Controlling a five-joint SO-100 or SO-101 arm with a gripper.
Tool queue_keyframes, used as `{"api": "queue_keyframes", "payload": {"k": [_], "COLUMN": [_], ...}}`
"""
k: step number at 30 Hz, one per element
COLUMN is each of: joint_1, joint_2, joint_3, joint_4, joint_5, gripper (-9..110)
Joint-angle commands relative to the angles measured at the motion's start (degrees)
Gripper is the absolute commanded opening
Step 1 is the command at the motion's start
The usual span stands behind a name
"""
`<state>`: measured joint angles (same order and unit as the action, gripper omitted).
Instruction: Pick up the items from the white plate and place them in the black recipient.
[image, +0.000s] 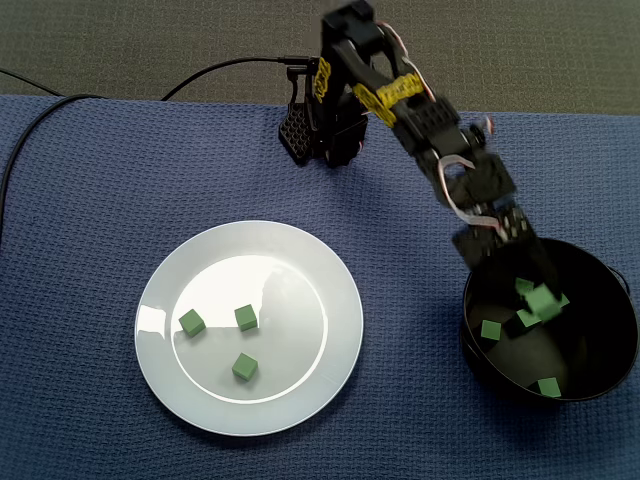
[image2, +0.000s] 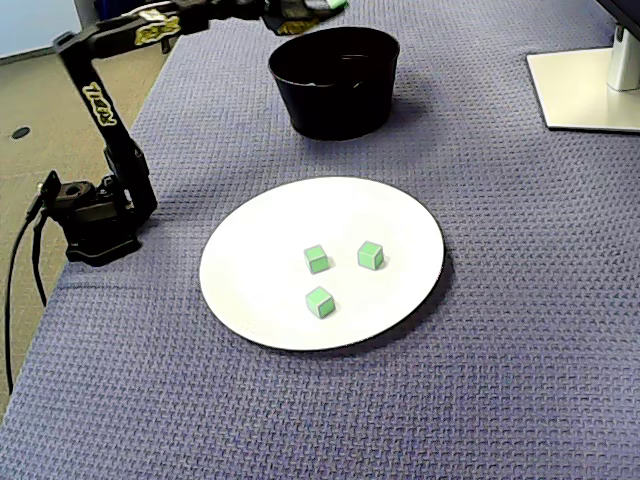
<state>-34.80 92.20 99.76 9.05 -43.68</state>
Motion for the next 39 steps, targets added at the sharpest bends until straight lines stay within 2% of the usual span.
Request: {"api": "queue_keyframes", "payload": {"k": [1,4,8,10,12,17,21,27,31,34,39], "joint_1": [-1.8,-2.3,-5.3,-5.3,-4.9,-1.8,4.5,21.5,34.7,41.2,46.2], "joint_2": [-6.7,-10.7,-12.2,-11.6,-10.5,-1.6,7.2,20.4,28.0,32.6,35.4], "joint_3": [-4.2,-3.1,-4.7,-5.5,-5.7,-3.3,-5.6,-1.4,5.8,17.1,40.8], "joint_4": [2.9,1.0,8.2,10.4,12.0,16.1,23.5,25.5,23.4,17.5,-4.7], "joint_5": [1.3,4.8,6.8,11.0,10.3,3.0,-2.2,-8.6,-12.9,-19.8,-28.5], "gripper": [0,0,2,16,26,32,35,33,35,33,31]}}
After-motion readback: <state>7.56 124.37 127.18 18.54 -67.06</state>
